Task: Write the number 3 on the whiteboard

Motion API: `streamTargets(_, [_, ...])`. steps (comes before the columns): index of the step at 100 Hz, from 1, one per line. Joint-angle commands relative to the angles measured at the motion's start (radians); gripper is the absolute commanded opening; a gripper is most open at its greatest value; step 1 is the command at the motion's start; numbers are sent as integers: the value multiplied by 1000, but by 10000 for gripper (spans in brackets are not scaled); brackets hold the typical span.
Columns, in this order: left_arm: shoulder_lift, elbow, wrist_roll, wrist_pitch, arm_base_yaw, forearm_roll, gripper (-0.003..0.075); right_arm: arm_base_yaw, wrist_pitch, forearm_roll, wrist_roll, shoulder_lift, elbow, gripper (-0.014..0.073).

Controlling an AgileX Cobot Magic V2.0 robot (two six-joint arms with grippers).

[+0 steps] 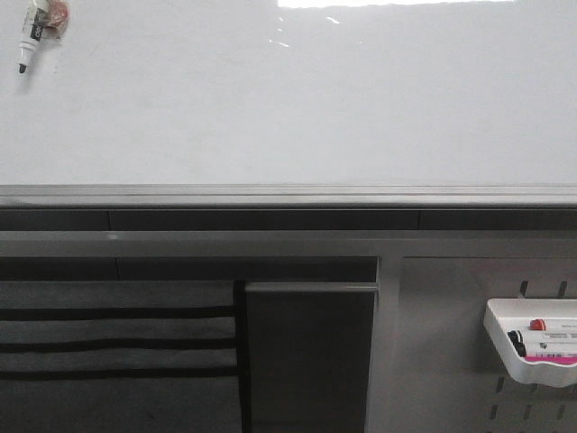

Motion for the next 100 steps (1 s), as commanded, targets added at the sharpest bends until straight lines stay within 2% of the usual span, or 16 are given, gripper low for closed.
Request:
streamTargets(1, [-27,7,-1,-75,2,-8,-20,1,-85,-9,-2,-13,26,-68])
streamTargets(81, [-27,7,-1,-75,2,-8,-20,1,-93,-9,-2,-13,26,-68])
streamTargets(100, [-27,-11,-3,-80,0,-31,-20,1,51,7,14,-6,-16,-68])
